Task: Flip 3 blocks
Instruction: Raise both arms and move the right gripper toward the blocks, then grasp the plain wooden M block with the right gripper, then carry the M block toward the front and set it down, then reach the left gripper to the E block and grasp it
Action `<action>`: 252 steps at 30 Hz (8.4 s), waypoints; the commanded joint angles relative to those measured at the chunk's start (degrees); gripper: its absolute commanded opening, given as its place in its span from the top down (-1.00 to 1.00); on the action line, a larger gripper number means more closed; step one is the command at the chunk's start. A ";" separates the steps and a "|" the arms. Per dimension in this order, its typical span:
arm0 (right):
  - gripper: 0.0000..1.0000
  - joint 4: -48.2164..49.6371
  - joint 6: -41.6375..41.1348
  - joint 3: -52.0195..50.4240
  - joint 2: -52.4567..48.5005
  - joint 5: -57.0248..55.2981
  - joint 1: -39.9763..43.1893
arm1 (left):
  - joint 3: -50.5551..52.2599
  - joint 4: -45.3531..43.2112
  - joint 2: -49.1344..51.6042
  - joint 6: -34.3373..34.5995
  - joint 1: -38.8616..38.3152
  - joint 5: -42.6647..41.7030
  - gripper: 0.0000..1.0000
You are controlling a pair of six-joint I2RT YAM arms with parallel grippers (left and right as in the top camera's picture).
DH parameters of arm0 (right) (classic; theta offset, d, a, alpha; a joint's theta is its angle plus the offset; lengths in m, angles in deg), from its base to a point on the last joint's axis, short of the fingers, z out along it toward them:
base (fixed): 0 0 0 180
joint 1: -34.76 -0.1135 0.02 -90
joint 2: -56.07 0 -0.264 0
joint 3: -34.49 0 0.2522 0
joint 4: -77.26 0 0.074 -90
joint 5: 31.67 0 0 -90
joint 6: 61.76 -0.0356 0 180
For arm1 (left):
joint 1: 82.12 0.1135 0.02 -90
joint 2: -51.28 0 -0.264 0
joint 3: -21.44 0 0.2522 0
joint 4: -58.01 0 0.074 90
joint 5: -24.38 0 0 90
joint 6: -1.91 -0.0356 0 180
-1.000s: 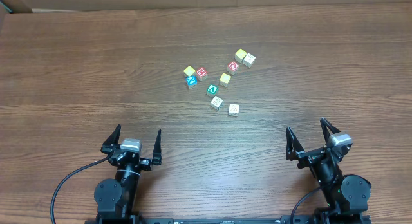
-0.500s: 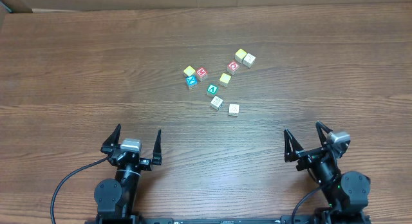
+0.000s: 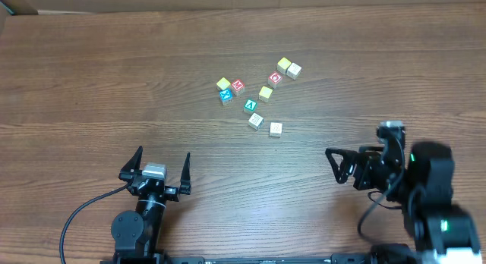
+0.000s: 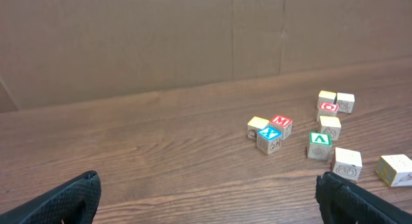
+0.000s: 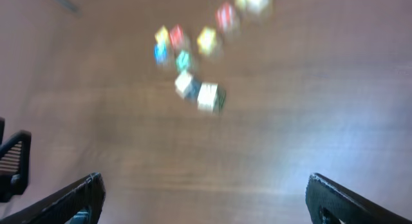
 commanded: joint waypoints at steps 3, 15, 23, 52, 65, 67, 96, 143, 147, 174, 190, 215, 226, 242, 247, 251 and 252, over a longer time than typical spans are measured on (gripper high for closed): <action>-1.00 -10.91 -0.22 8.15 -14.73 4.20 -0.22 | 0.35 -0.07 -0.66 0.79 0.22 -0.66 -0.99; -1.00 -15.61 7.74 8.76 -26.62 11.10 -0.28 | 0.20 -0.92 -0.24 5.86 0.20 -15.21 -1.00; -1.00 -15.08 7.56 9.29 -26.49 12.31 -1.09 | -4.72 2.03 11.23 10.21 0.22 -14.53 -1.00; -0.82 -7.17 -12.94 17.73 -30.23 -12.90 -16.72 | -73.20 46.45 85.79 15.19 0.22 -11.58 -1.00; -0.72 6.49 -15.34 22.71 -49.03 -17.86 -22.88 | -73.20 46.51 86.42 15.17 0.15 -11.54 -1.00; -0.69 6.16 -16.31 25.00 -51.01 -20.76 -24.28 | -73.20 46.49 86.42 15.15 0.15 -11.52 -1.00; -0.33 13.25 -26.82 27.56 -66.20 -23.32 -27.06 | -73.20 47.19 86.42 15.15 0.15 -11.54 -1.00; 0.44 -10.01 -24.52 25.14 -40.26 -27.52 -36.46 | -72.98 47.56 86.47 15.17 0.15 -11.54 -1.00; 0.44 -8.37 -32.94 18.45 -37.81 -29.49 -43.71 | -72.98 48.17 86.47 15.15 0.15 -11.54 -1.00; 0.28 13.84 -40.13 2.64 -45.90 -28.28 -47.95 | -72.94 49.68 86.47 15.13 0.15 -11.54 -1.00; -0.04 16.70 -39.15 2.75 -45.88 -28.94 -44.65 | -72.94 49.68 86.47 15.13 0.15 -11.54 -1.00; -0.08 -16.96 -33.99 27.23 -17.97 -30.93 -31.95 | -72.96 44.72 95.12 8.44 -17.44 -10.49 -0.61; -0.11 -24.26 -32.50 27.23 -11.37 -29.24 -31.36 | -81.92 41.55 113.79 7.87 -29.79 2.27 -0.51; -0.15 -25.07 -32.48 27.23 -11.37 -29.24 -31.36 | -90.25 44.22 117.70 1.75 -29.09 1.73 -0.37; -0.16 -26.01 -32.26 27.23 -11.37 -29.24 -31.36 | -90.25 44.96 119.56 1.09 -29.09 1.53 -0.13; -0.15 -26.45 -32.28 27.23 -11.37 -29.24 -31.36 | -90.25 45.40 121.00 0.87 -29.09 1.49 -0.10; -0.16 -26.45 -32.28 27.23 -11.37 -29.27 -31.36 | -90.25 45.38 121.24 0.87 -29.09 1.51 -0.10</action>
